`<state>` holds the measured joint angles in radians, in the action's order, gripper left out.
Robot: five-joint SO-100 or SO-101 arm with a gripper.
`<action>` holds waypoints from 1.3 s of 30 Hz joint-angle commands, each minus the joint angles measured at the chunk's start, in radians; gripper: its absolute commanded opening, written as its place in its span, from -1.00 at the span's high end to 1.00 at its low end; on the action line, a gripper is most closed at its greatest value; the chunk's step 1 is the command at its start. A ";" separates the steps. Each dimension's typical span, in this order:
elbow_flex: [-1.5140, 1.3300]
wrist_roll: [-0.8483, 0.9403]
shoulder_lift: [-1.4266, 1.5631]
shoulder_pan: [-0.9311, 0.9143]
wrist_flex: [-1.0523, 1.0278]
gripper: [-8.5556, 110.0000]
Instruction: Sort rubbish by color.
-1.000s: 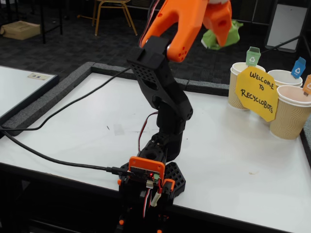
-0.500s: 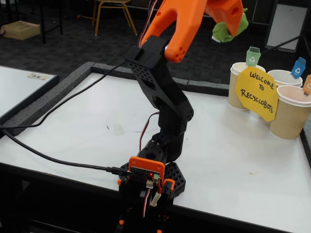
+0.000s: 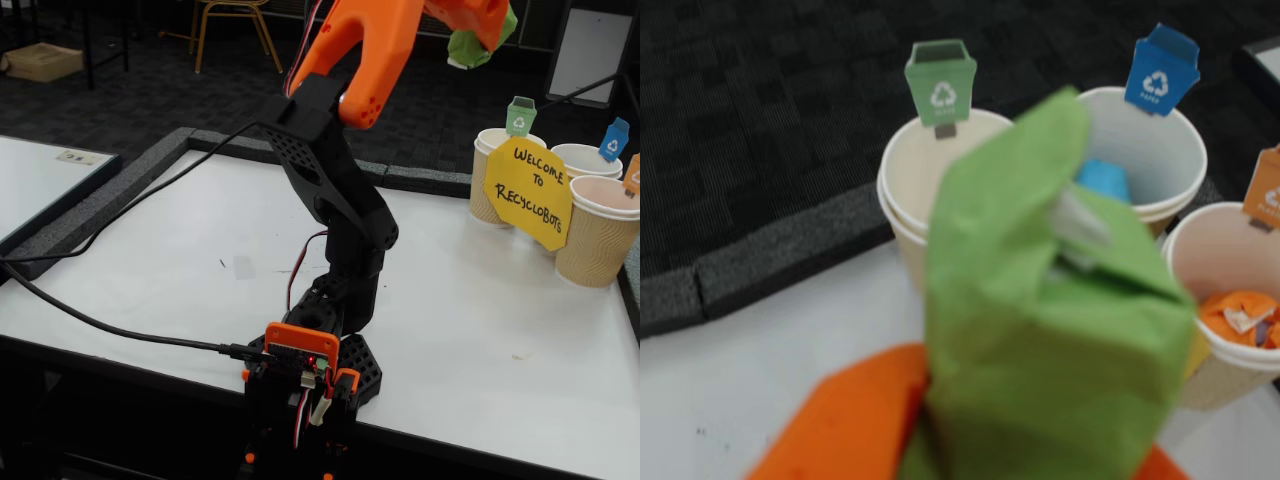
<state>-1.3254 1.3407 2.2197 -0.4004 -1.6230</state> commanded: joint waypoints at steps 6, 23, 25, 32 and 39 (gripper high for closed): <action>0.207 0.018 -0.155 -0.021 0.084 0.85; 0.670 0.009 -0.644 0.038 0.072 0.85; 0.724 0.009 -0.709 0.044 0.064 0.85; 0.876 0.006 -0.919 0.041 0.061 0.85; 1.015 0.005 -1.081 0.032 0.147 0.85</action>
<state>-0.4755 1.3499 1.1290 -0.3666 -1.5478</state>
